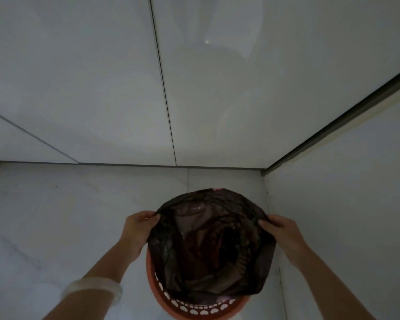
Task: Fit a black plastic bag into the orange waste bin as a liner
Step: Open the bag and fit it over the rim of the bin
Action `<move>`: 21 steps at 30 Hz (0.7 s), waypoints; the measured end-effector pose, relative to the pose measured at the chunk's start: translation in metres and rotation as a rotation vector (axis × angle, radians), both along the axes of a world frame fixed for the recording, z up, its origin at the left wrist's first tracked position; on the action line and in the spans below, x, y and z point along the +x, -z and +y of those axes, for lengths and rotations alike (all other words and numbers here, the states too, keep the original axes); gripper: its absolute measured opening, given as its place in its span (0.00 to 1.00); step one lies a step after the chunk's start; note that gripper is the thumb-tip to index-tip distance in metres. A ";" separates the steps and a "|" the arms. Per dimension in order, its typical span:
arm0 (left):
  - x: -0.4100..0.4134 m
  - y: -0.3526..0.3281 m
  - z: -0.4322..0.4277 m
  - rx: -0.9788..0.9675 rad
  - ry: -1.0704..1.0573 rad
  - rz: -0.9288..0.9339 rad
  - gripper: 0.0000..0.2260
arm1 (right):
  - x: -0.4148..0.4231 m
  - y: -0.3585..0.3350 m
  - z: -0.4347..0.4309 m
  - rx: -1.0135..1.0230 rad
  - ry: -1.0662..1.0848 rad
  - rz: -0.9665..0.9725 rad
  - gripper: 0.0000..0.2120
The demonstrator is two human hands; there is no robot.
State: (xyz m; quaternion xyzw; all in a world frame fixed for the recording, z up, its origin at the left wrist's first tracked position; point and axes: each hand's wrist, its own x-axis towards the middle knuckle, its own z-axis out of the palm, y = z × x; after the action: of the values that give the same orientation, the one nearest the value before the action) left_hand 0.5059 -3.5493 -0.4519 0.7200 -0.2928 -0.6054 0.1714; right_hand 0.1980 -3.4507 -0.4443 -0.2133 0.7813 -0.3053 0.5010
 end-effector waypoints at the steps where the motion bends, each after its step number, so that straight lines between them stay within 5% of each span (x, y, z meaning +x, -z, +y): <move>1: 0.001 0.006 -0.005 0.035 -0.014 0.031 0.06 | -0.004 0.003 -0.004 0.005 0.051 -0.127 0.07; 4: 0.001 0.024 -0.022 0.066 -0.032 0.033 0.12 | -0.010 0.021 -0.017 0.050 0.160 -0.392 0.13; 7: 0.000 0.044 -0.040 0.078 -0.068 -0.016 0.17 | -0.012 0.045 -0.029 0.062 0.219 -0.432 0.18; 13: 0.014 0.077 -0.029 0.273 0.081 -0.195 0.18 | -0.009 0.096 -0.019 0.304 0.358 -0.196 0.20; 17: 0.027 0.081 0.000 0.400 0.145 -0.161 0.17 | -0.002 0.096 0.007 0.583 0.123 -0.006 0.13; 21: 0.036 0.051 0.029 0.472 0.037 -0.157 0.17 | -0.008 0.067 0.038 0.432 -0.009 0.446 0.15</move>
State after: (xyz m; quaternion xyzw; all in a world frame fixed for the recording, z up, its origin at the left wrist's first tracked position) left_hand 0.5420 -3.5200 -0.5033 0.7794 -0.1690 -0.6022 -0.0358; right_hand 0.1897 -3.4127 -0.5117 -0.1669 0.9178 -0.0758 0.3522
